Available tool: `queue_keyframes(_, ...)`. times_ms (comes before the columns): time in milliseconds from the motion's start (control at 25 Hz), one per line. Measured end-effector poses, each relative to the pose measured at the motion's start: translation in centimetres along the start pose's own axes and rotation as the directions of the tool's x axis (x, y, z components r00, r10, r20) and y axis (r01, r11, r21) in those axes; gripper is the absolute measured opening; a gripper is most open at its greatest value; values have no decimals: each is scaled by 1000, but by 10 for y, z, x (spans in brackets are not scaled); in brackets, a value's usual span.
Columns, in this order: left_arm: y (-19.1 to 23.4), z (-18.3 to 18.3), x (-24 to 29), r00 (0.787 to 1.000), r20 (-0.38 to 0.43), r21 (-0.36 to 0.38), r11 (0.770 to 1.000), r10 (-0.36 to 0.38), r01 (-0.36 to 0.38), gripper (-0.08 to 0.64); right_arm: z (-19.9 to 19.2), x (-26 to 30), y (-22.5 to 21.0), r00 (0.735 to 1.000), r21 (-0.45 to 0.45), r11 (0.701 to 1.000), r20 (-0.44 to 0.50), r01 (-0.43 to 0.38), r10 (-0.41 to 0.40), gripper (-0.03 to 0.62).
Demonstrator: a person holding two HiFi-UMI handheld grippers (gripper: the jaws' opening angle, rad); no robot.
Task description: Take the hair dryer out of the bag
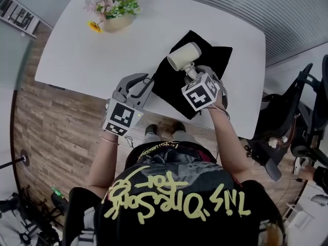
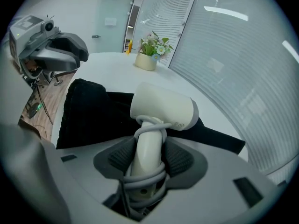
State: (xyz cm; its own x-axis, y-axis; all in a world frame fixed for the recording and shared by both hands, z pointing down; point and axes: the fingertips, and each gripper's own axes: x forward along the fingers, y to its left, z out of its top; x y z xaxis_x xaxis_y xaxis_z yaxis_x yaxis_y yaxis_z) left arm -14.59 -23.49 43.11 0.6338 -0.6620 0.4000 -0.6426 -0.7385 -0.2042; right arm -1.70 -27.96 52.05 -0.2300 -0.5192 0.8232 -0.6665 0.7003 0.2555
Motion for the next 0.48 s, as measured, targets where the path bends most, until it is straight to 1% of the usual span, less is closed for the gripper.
queue_keyframes(320, -3, 17, 1, 999, 49, 1, 1000, -13, 13, 77, 3, -11, -2, 990, -28, 991, 52, 132, -130, 199)
queue_keyframes(480, -4, 25, 1, 997, 74, -3, 1000, -20, 21, 77, 8, -28, -5, 981, -13, 985, 93, 175, -173, 199)
